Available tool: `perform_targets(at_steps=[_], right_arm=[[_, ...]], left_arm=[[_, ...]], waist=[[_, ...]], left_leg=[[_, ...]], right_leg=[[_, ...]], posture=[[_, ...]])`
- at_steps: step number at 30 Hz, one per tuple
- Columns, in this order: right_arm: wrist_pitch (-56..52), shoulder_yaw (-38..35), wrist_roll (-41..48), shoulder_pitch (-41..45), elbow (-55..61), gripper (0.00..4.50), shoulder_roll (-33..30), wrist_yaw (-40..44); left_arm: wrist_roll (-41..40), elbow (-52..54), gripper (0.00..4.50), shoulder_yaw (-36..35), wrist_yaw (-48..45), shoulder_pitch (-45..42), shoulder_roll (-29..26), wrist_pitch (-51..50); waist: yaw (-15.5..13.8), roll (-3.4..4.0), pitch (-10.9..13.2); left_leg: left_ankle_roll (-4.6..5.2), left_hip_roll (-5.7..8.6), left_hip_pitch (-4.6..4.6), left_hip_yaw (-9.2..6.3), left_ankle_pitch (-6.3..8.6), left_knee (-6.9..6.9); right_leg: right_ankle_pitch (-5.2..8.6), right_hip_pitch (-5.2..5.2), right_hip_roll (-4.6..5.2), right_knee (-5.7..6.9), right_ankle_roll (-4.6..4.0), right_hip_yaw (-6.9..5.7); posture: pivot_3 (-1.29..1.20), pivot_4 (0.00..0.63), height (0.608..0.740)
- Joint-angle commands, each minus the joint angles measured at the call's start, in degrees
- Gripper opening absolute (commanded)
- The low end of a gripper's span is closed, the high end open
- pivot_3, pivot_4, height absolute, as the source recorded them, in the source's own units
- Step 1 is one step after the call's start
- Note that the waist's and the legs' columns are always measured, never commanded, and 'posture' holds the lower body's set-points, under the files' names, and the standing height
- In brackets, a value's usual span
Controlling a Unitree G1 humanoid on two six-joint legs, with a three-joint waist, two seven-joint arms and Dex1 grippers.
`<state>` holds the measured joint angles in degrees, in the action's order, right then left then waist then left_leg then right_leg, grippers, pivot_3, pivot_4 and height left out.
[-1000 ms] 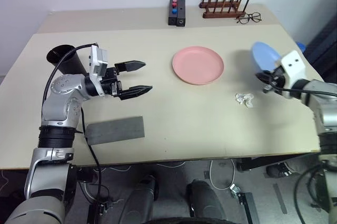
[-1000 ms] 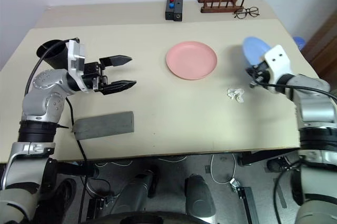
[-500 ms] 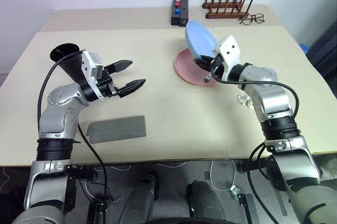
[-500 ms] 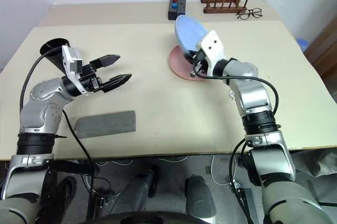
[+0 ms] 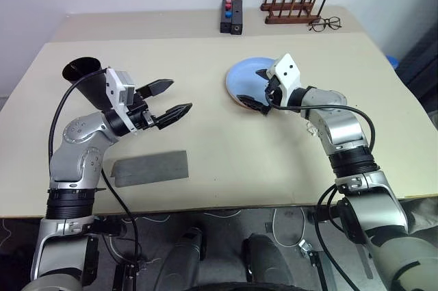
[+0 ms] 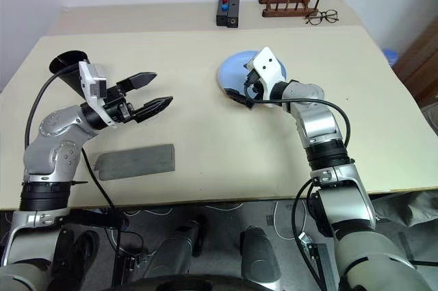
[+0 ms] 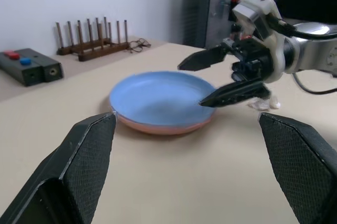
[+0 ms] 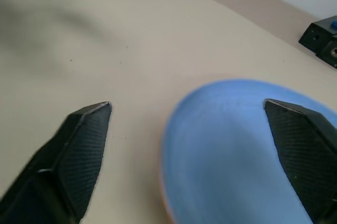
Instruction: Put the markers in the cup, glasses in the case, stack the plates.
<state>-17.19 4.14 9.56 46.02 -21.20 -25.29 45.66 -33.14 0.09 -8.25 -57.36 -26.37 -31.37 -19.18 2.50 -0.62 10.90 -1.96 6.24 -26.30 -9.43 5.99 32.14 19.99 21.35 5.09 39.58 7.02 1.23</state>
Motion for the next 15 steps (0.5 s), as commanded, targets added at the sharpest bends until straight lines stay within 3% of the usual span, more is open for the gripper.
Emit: perform_targets(at_steps=[1,9,15], right_arm=[[-3.5,-4.7,4.1,-0.3,5.1,4.47,-3.8,2.6],[-18.8,-8.5,6.6,-15.2,13.4,4.47,-22.9,10.0],[-19.7,-9.0,3.6,-18.8,13.2,4.47,-23.3,4.1]], left_arm=[[-3.4,3.0,4.50,-1.2,-2.8,0.3,-1.7,-2.2],[-6.1,4.8,4.50,1.9,-7.9,0.4,-3.0,-7.7],[-4.5,2.1,4.50,3.8,-9.3,-2.2,-1.9,-6.8]], waist=[[-0.1,0.00,0.0],[-1.4,0.02,0.0],[-0.5,0.11,0.0]], left_leg=[[0.00,0.01,0.00,0.00,0.00,0.00],[0.05,-0.01,-0.01,0.03,0.04,0.00],[0.04,-0.11,0.00,0.13,0.04,-0.01]], right_leg=[[0.00,-0.01,0.01,0.00,0.00,0.00],[0.01,-0.03,0.05,-0.11,-0.02,0.01],[-0.01,0.01,0.10,-0.11,-0.06,0.08]], posture=[[0.00,0.150,0.740],[0.00,0.150,0.740],[0.00,0.150,0.740]])
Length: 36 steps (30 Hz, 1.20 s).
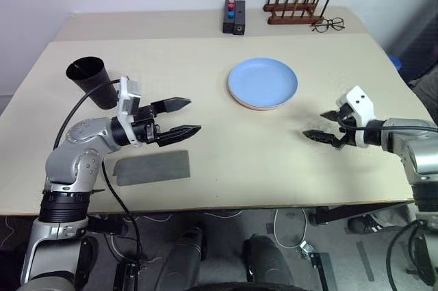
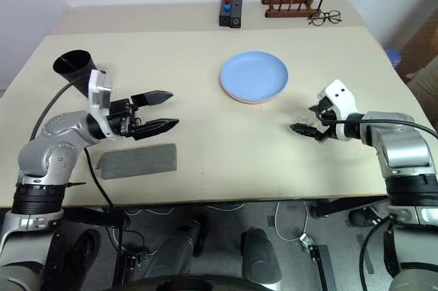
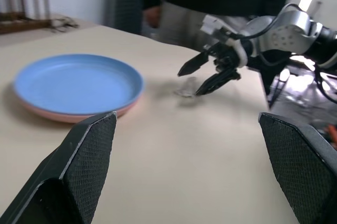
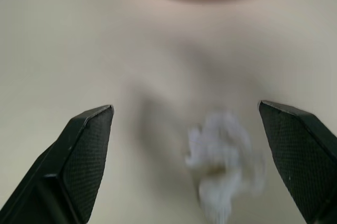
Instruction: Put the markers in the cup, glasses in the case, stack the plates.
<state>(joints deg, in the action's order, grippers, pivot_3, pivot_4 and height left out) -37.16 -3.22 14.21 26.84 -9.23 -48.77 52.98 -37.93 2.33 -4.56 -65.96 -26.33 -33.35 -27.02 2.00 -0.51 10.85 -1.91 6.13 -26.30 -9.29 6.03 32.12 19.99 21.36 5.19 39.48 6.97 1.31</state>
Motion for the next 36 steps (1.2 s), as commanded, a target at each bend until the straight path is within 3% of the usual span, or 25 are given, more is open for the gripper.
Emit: perform_targets(at_steps=[1,2,5,12,15,19,27,30,35,36], right_arm=[[-0.4,-1.7,-0.7,0.2,1.1,4.47,0.7,-3.7],[-1.1,-1.8,-0.2,0.1,1.1,4.47,1.0,-3.9],[-0.4,-0.4,-1.4,-0.3,-0.8,3.58,1.2,-4.7],[1.9,1.2,-3.7,1.3,-4.0,0.03,1.2,-5.1],[3.6,0.7,-2.4,4.1,-2.8,0.03,2.8,-4.9],[6.3,-1.9,2.9,11.8,-1.0,0.03,9.6,-4.9],[23.1,1.3,-3.6,27.3,-26.2,0.03,24.4,-13.6],[28.5,2.8,-5.8,29.2,-34.8,0.99,26.2,-12.3],[32.8,3.2,-6.7,28.7,-35.6,3.50,25.0,-9.5],[32.3,2.2,-5.1,28.4,-33.6,3.50,24.7,-8.0]], left_arm=[[0.4,-0.4,4.50,0.2,-0.8,-2.6,0.1,1.1],[0.5,-0.6,4.50,0.3,-0.8,-2.8,0.2,1.1],[0.7,-0.7,4.50,0.3,-1.0,-2.9,0.1,1.5],[0.7,0.8,4.50,-0.7,-0.2,-1.4,-0.7,1.0],[0.5,1.1,4.50,-1.4,1.0,-1.0,-0.6,1.1],[1.1,0.6,4.50,-2.5,3.6,-1.0,-0.1,2.0],[3.3,1.3,4.50,-4.2,9.3,1.2,0.3,4.5],[2.8,4.1,4.50,-4.7,11.0,3.2,0.6,4.4],[1.9,7.3,4.50,-6.4,12.7,6.7,0.1,3.8],[1.7,7.4,4.50,-6.9,12.7,7.3,-0.1,4.0]], waist=[[0.0,0.00,0.0],[0.1,0.00,0.0],[0.1,0.00,0.0],[0.2,0.00,0.0],[0.3,0.00,0.0],[0.9,0.01,0.0],[0.3,-0.03,0.0],[0.1,-0.03,0.0],[0.6,0.02,0.0],[0.6,0.02,0.0]], left_leg=[[0.00,0.00,0.00,-0.01,0.00,0.01],[0.00,0.01,-0.01,0.00,0.00,0.01],[0.01,0.03,-0.01,0.00,0.00,0.00],[0.01,0.04,-0.01,0.00,0.00,0.02],[0.01,0.03,-0.01,-0.01,0.00,0.02],[0.01,-0.01,0.00,0.00,0.00,-0.01],[-0.02,0.05,0.01,-0.08,-0.02,-0.01],[-0.04,0.08,-0.01,-0.11,-0.03,-0.01],[-0.08,0.06,-0.01,-0.09,-0.06,-0.07],[-0.08,0.05,-0.01,-0.09,-0.06,-0.08]], right_leg=[[0.00,-0.01,0.00,0.00,0.00,-0.01],[0.00,-0.02,0.01,-0.01,0.00,-0.01],[0.00,-0.02,0.03,-0.03,0.01,-0.01],[-0.01,-0.04,-0.04,-0.03,0.02,-0.03],[-0.01,-0.03,-0.04,-0.03,0.02,-0.03],[-0.01,-0.01,-0.03,-0.02,0.01,-0.01],[-0.02,-0.08,-0.12,-0.03,0.02,-0.06],[-0.02,-0.06,-0.13,-0.02,0.03,-0.08],[-0.03,0.01,-0.16,0.03,0.03,-0.03],[-0.03,0.03,-0.16,0.04,0.03,-0.03]], posture=[[0.00,0.150,0.740],[0.00,0.150,0.740],[0.00,0.150,0.740],[0.00,0.150,0.740],[0.00,0.150,0.740],[0.00,0.150,0.740],[0.00,0.150,0.740],[0.00,0.150,0.740],[0.00,0.150,0.740],[0.00,0.150,0.740]])
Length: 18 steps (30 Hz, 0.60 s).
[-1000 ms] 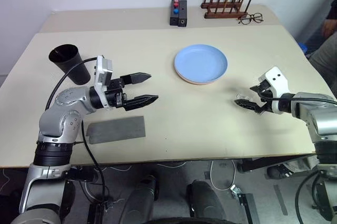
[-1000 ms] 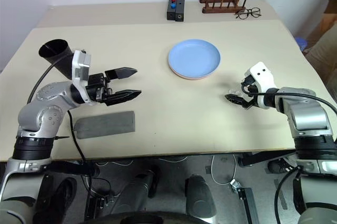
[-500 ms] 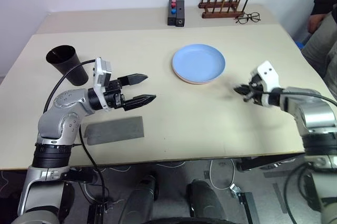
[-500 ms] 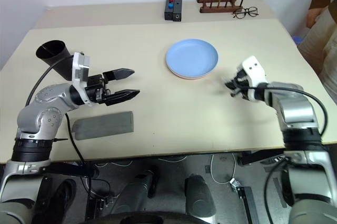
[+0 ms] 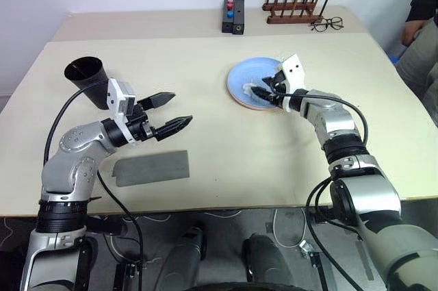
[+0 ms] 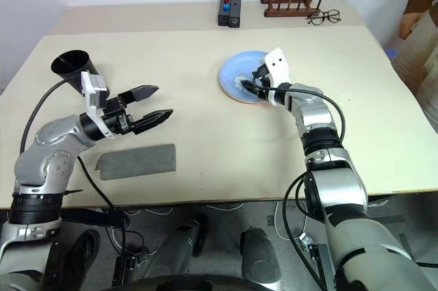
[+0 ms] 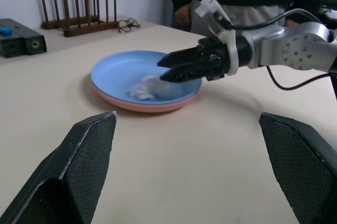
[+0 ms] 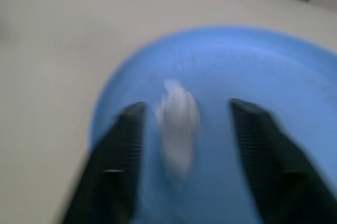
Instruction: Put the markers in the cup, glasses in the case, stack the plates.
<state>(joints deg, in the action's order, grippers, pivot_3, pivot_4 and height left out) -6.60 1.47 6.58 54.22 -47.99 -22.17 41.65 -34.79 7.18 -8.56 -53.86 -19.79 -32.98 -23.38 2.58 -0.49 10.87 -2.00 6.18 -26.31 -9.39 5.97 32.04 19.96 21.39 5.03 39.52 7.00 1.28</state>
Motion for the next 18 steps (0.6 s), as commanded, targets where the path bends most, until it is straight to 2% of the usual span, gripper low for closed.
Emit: perform_targets(at_steps=[1,3,5,7,10,12,14,18], right_arm=[[1.2,-3.3,3.7,0.7,7.2,3.50,-2.2,4.3],[2.6,-5.0,5.9,-0.9,11.4,3.50,-3.6,6.9],[-0.9,-7.1,11.0,-3.8,18.1,3.50,-4.4,11.3],[-5.5,-8.8,16.7,-9.0,28.1,3.50,-5.2,14.8],[-8.6,-9.2,22.5,-20.9,45.3,3.50,-9.0,20.9],[-15.3,-10.0,27.7,-27.3,54.3,3.50,-12.9,22.9],[-19.8,-10.8,31.1,-32.2,60.5,3.50,-16.7,24.2],[-21.3,-13.3,33.0,-37.1,64.0,3.50,-21.4,25.3]], left_arm=[[-1.8,2.4,4.50,-3.4,0.6,1.1,-0.7,0.4],[-1.8,2.7,4.50,-3.6,0.8,1.8,-0.7,0.6],[-2.9,3.1,4.50,-3.9,-0.1,2.3,-0.9,0.0],[-3.2,3.2,4.50,-3.6,-1.9,3.0,-1.5,0.3],[-3.2,1.6,4.50,-4.2,-4.9,3.4,-2.8,1.6],[-4.2,0.1,4.50,-5.5,-7.2,3.9,-3.9,1.3],[-4.5,-1.0,4.50,-6.0,-9.8,4.6,-5.2,1.4],[-3.8,-1.8,4.50,-4.9,-12.4,4.8,-6.2,1.6]], waist=[[0.0,0.00,0.0],[0.0,0.00,0.0],[-0.1,0.00,0.0],[-0.2,-0.02,0.0],[-0.8,-0.01,0.0],[-0.8,0.03,0.0],[-0.7,0.04,0.0],[-0.5,0.05,0.0]], left_leg=[[0.00,-0.01,0.01,0.00,0.00,0.00],[0.01,-0.02,0.01,0.01,0.01,-0.01],[0.01,-0.02,0.01,0.00,0.01,-0.01],[0.02,-0.01,0.01,-0.02,0.02,0.00],[0.03,0.00,0.00,-0.08,0.03,0.01],[0.05,0.00,-0.01,-0.04,0.05,0.01],[0.05,0.00,-0.01,-0.03,0.06,0.03],[0.03,-0.05,0.01,0.01,0.08,0.03]], right_leg=[[0.00,0.00,-0.01,0.02,0.00,0.00],[0.00,0.01,-0.01,0.02,0.00,0.02],[0.00,0.00,-0.01,0.01,0.00,0.01],[0.00,-0.05,0.01,-0.02,0.00,0.00],[0.01,-0.05,0.03,-0.06,-0.01,-0.02],[0.01,-0.03,0.10,-0.09,-0.01,0.01],[0.02,-0.02,0.18,-0.08,-0.03,0.01],[0.12,-0.04,0.24,-0.14,-0.22,0.03]], posture=[[0.00,0.150,0.740],[0.00,0.150,0.740],[0.00,0.150,0.740],[0.00,0.150,0.740],[0.00,0.150,0.740],[0.00,0.150,0.740],[0.00,0.150,0.740],[0.00,0.150,0.740]])
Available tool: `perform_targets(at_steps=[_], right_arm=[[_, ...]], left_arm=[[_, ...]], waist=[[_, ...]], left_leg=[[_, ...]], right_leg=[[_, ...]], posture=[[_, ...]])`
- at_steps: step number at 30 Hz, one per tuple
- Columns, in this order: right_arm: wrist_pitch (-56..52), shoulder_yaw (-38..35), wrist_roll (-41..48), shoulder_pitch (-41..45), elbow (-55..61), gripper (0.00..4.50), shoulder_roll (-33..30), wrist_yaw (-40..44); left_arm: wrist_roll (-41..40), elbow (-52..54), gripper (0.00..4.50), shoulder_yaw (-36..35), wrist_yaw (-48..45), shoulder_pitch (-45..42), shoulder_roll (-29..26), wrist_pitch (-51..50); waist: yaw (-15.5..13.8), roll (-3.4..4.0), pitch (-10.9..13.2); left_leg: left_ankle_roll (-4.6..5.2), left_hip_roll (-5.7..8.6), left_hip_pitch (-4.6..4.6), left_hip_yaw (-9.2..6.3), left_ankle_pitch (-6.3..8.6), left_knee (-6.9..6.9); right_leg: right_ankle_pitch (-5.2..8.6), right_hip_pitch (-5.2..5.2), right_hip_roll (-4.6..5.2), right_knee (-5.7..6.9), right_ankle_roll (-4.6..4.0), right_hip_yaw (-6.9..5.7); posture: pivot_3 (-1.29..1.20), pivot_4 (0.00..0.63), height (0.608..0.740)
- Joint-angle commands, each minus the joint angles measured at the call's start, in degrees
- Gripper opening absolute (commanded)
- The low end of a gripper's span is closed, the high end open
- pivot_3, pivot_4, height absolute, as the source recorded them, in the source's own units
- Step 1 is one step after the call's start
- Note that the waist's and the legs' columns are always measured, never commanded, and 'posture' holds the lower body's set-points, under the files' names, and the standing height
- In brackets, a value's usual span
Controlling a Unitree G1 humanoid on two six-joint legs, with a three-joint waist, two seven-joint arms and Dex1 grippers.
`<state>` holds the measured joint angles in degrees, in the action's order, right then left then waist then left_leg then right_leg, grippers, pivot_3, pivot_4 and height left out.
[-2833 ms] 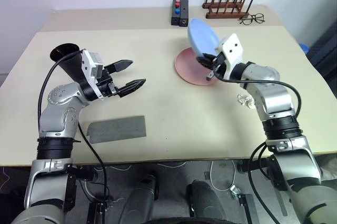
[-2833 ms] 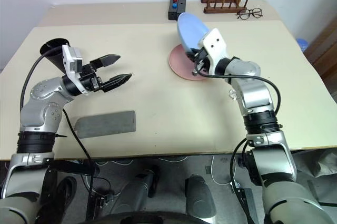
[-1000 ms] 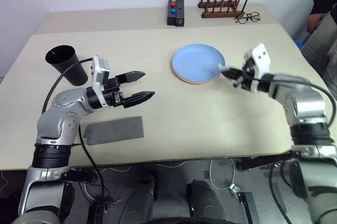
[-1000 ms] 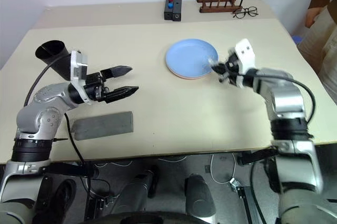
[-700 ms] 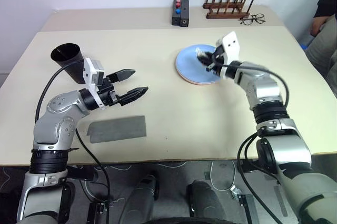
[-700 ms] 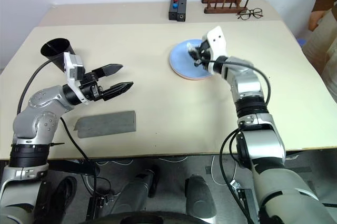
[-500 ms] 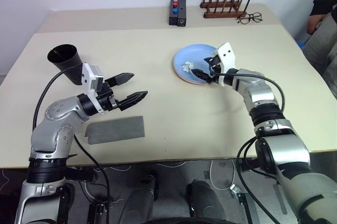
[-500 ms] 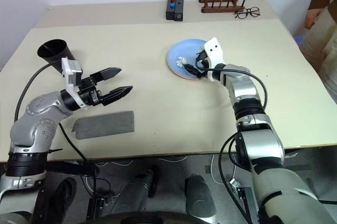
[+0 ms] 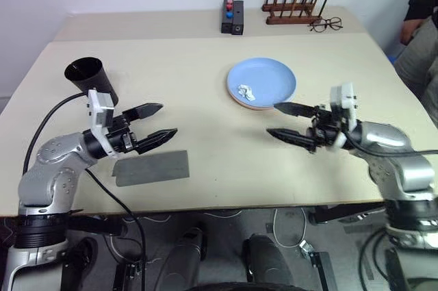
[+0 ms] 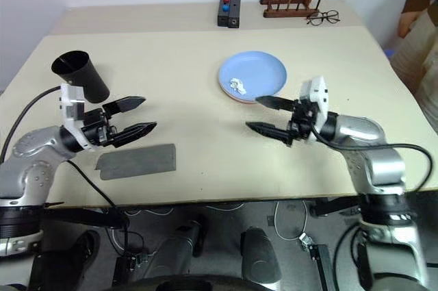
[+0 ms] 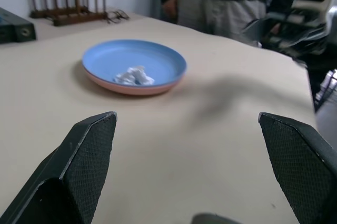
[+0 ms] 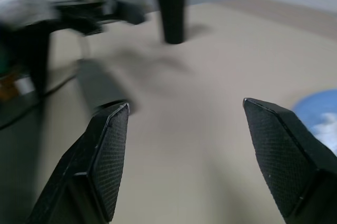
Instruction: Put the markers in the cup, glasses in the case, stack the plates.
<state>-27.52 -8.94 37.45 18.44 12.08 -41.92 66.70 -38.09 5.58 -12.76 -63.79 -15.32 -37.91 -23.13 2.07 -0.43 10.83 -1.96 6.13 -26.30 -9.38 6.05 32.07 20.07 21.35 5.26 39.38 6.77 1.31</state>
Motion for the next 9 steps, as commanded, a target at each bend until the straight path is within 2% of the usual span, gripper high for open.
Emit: perform_targets(at_steps=[1,4,9], right_arm=[[-0.3,-3.2,2.1,-2.8,5.3,3.50,-2.2,0.2],[-0.1,-3.8,1.8,-5.6,7.3,3.50,-3.7,0.1],[2.1,-4.0,1.0,-4.5,4.8,3.50,-4.9,1.3]], left_arm=[[-0.9,-1.0,4.50,-0.9,-4.5,0.8,-2.4,0.6],[0.3,-1.7,4.50,-1.4,-7.5,2.3,-3.6,3.3],[-0.1,-2.1,4.50,-2.7,-9.0,4.3,-4.7,4.6]], waist=[[0.0,0.00,0.0],[0.0,0.01,0.0],[-0.2,0.01,0.0]], left_leg=[[0.00,0.00,0.00,0.00,0.00,-0.01],[0.07,-0.01,-0.04,0.01,0.04,-0.07],[0.10,0.03,-0.08,0.06,0.06,-0.01]], right_leg=[[0.00,-0.01,0.00,-0.03,-0.01,0.00],[0.01,0.02,0.03,-0.14,-0.01,0.02],[0.01,0.03,0.11,-0.21,-0.02,0.02]], posture=[[0.00,0.150,0.740],[0.00,0.150,0.740],[0.00,0.150,0.740]])
